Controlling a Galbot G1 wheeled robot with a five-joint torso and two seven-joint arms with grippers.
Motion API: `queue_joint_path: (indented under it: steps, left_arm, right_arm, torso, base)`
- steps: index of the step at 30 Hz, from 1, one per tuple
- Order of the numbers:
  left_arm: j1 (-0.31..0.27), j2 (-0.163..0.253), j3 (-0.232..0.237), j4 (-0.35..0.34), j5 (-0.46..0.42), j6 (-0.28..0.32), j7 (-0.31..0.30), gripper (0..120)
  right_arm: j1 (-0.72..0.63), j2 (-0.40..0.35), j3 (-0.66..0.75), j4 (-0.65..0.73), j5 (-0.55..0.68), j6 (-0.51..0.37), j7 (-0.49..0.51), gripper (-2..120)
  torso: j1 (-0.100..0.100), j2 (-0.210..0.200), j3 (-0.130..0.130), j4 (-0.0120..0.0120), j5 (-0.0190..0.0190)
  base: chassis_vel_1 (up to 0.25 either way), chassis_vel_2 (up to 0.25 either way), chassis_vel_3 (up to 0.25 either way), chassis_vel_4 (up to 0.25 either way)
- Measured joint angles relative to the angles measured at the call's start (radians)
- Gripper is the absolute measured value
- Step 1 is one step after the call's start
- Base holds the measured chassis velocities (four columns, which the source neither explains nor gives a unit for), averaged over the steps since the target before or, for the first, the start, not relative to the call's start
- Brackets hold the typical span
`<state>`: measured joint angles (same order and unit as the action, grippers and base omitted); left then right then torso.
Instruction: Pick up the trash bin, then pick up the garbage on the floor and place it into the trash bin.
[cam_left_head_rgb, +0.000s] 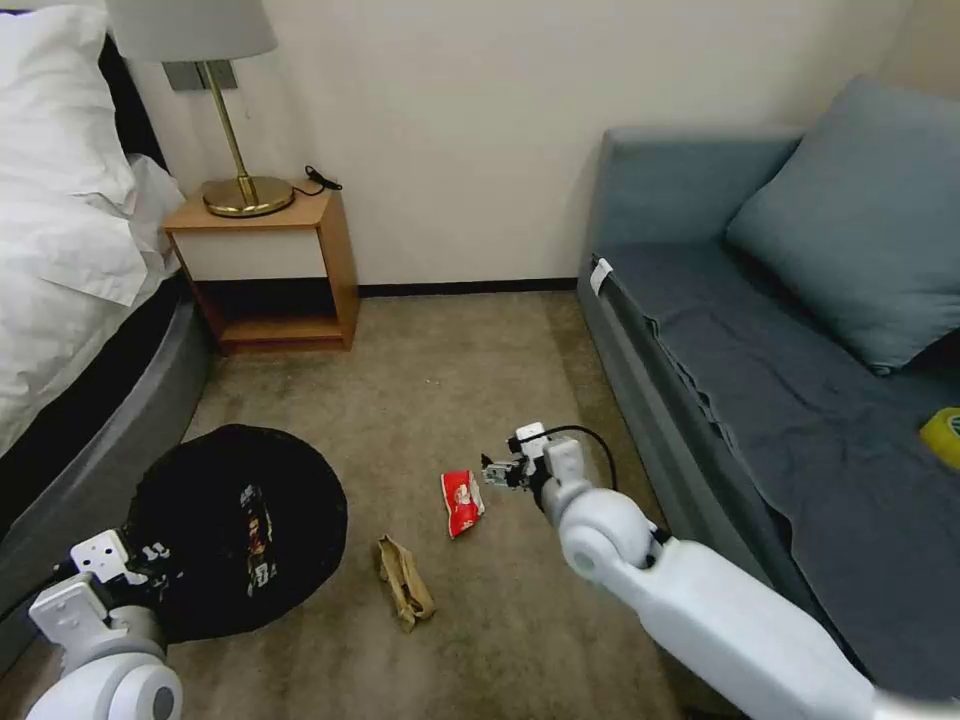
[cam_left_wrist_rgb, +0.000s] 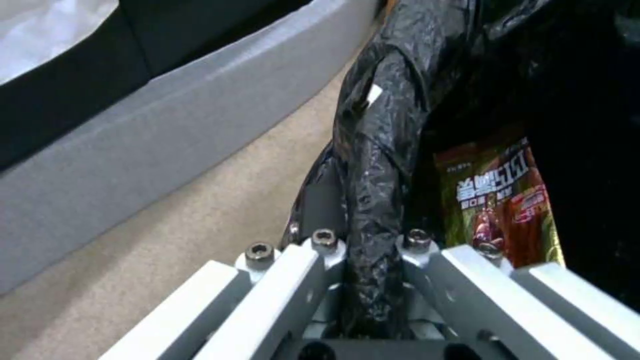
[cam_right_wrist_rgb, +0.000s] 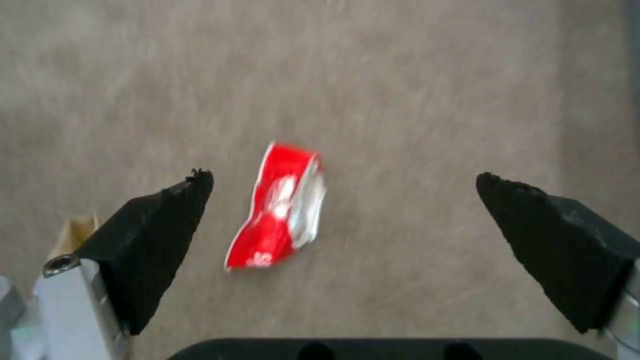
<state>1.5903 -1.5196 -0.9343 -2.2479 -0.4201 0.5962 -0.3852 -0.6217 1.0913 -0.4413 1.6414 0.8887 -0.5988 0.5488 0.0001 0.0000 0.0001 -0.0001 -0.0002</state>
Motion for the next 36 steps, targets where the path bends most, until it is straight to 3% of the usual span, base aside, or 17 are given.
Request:
queue_joint_path:
  steps: [10,17,19,36]
  left_arm:
    - [0.011,-0.005,-0.027,-0.012,0.006,-0.001,0.002,2]
    - [0.016,-0.012,-0.033,-0.026,0.006,-0.002,0.002,2]
    - [0.020,-0.013,-0.039,-0.035,0.005,-0.002,0.002,2]
    - [0.033,-0.016,-0.051,-0.052,0.004,-0.006,0.001,2]
  right_arm:
    - [0.072,0.176,-0.129,-0.270,-0.051,0.029,-0.060,100]
    - [0.101,0.229,-0.148,-0.425,-0.111,0.070,-0.097,100]
    - [0.116,0.263,-0.153,-0.557,-0.184,0.121,-0.133,100]
    - [0.134,0.383,-0.124,-0.863,-0.325,0.250,-0.243,100]
  torso:
    - [0.000,0.000,0.000,0.0003,0.0000]
    - [0.000,0.000,0.000,0.0003,-0.0001]
    - [0.000,0.000,0.000,0.0001,0.0001]
    - [0.000,0.000,0.000,0.0001,0.0002]
  base:
    - [0.000,0.000,0.000,0.000]
    - [0.000,0.000,0.000,0.000]
    - [0.000,0.000,0.000,0.000]
    - [0.000,0.000,0.000,0.000]
